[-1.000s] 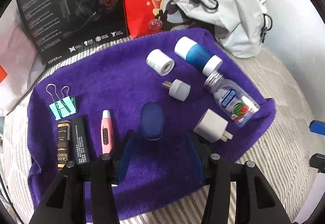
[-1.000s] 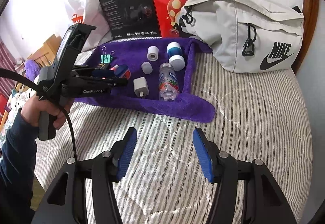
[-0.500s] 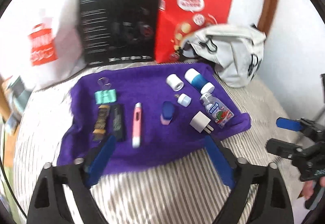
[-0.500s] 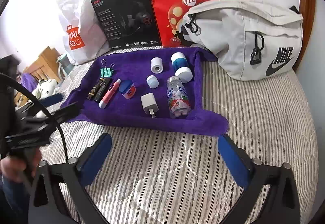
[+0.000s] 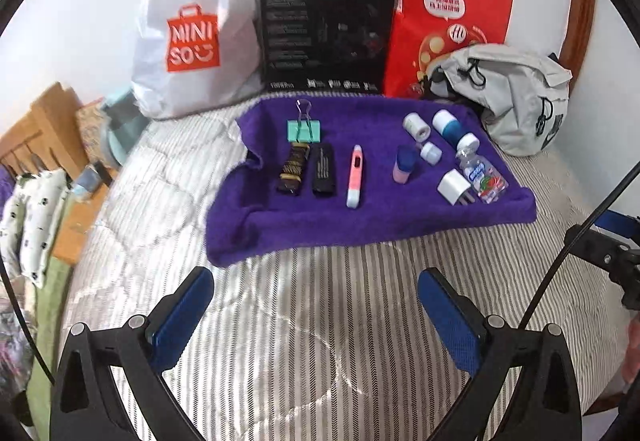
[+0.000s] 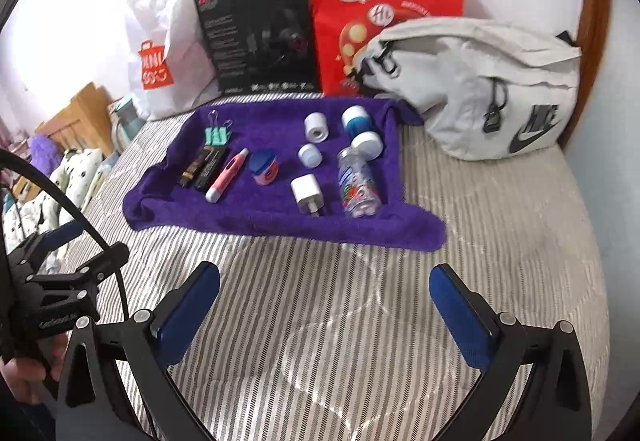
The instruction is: Organize rigid objects
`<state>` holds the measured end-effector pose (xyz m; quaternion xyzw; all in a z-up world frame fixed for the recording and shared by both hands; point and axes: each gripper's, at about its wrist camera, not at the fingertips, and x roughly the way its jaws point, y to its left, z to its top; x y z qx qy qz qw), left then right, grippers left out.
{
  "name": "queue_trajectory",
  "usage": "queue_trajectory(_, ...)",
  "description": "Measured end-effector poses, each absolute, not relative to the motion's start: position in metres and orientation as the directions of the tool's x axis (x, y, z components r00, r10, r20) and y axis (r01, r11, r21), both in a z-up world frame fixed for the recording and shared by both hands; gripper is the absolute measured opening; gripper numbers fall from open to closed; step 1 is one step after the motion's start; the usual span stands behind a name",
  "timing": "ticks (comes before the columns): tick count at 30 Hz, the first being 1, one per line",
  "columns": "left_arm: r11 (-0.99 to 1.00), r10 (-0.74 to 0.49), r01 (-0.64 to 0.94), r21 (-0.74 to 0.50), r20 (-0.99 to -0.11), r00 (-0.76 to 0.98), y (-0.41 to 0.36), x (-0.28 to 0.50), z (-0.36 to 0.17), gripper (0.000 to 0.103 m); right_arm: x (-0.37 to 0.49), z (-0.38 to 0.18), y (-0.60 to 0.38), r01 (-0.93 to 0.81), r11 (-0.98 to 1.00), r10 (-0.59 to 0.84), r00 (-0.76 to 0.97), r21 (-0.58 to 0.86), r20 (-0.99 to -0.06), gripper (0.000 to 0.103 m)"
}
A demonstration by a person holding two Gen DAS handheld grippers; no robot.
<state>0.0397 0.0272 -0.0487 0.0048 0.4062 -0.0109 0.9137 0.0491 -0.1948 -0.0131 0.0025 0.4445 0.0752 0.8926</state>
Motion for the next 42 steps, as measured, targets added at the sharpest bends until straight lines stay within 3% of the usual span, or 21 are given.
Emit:
queue_trajectory(16, 0.998, 0.020, 0.033, 0.062, -0.705, 0.709, -0.011, 0.009, -0.040, 0.103, 0.018, -0.014, -0.202, -0.088, 0.996, 0.046, 0.626, -0.012, -0.778, 0.103)
queue_trajectory(23, 1.000, -0.020, 0.029, 0.001, -0.718, 0.696, -0.008, 0.007, -0.042, 0.103, 0.017, -0.017, -0.202, -0.093, 0.996, 0.056, 0.622, -0.003, -0.781, 0.103)
queue_trajectory(42, 1.000, 0.000, 0.013, 0.011, -0.736, 0.677, -0.009, 0.006, -0.047, 0.103, 0.016, -0.017, -0.204, -0.087, 0.996, 0.053, 0.619, -0.001, -0.784, 0.103)
